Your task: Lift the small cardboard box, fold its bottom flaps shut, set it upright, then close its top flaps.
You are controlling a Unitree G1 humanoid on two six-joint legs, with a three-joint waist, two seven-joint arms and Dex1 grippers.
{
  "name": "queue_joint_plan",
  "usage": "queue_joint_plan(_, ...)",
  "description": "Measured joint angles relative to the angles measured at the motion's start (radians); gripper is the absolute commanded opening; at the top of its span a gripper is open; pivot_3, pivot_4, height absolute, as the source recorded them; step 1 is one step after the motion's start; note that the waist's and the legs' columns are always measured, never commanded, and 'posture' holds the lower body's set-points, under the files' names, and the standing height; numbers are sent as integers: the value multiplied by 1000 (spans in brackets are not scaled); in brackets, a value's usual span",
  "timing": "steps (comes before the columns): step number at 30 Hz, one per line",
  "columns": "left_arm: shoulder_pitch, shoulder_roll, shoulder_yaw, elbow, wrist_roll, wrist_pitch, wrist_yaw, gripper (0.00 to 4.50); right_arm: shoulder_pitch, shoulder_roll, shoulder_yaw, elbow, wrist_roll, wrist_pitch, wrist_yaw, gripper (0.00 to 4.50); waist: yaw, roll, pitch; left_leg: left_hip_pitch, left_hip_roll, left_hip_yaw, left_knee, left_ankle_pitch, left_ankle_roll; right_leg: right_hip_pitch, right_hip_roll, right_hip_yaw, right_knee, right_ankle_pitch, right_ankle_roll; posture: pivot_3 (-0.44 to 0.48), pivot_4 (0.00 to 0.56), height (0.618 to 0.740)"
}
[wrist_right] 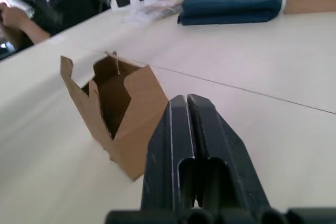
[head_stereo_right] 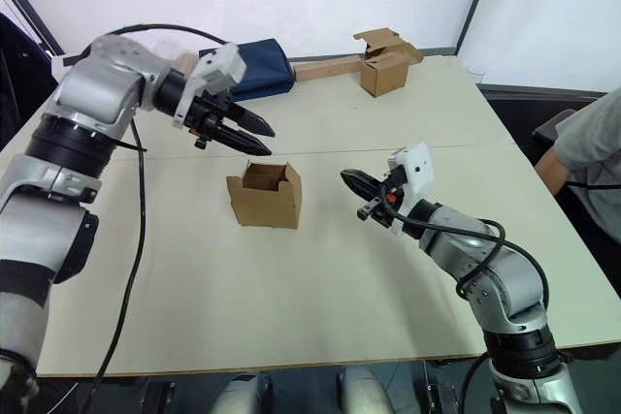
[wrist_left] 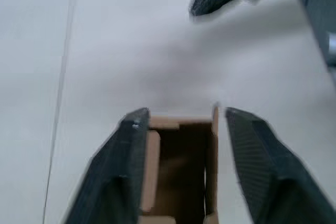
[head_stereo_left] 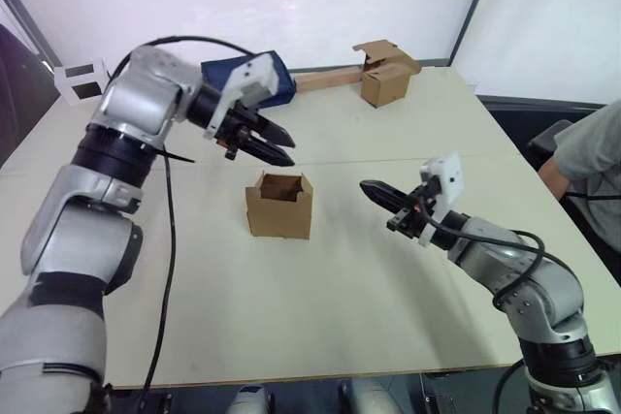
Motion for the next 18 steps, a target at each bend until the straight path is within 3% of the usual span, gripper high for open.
queue_joint_plan(3, 116, 11, 82, 1, 1, -22, 74, 54, -39, 5, 51, 42, -72, 5, 0, 0, 0, 0, 0, 0, 0, 0, 0, 0, 0, 0, 0, 0, 0, 0, 0, 0, 150, 740)
queue_joint_plan(6, 182, 14, 134, 3, 3, -37, 139, 54, -62, 5, 88, 76, -123, 22, 2, 0, 3, 0, 0, -1, 0, -1, 1, 0, 0, 0, -1, -1, 0, 0, 0, 0, 150, 740)
queue_joint_plan(9, 285, 16, 233, -26, 10, -61, 298, 54, -109, 41, 151, 148, -201, 52, -16, 0, 0, 0, -1, 0, 0, -1, 1, 0, 0, 0, -1, 0, 1, 0, 0, 0, 150, 740)
queue_joint_plan(12, 396, 5, 251, -40, 53, -98, 430, 54, -125, 68, 200, 198, -260, 69, -24, 0, -1, 0, -1, 0, 0, 0, 1, 1, -1, -2, -1, 0, 3, 0, 0, 0, 150, 740)
queue_joint_plan(18, 587, 3, 239, -117, 98, -117, 483, 54, -155, 116, 244, 268, -332, 76, -6, 0, 4, 0, -1, -1, 0, 0, 2, 1, -2, -2, -1, -1, 5, 0, 0, 0, 150, 740)
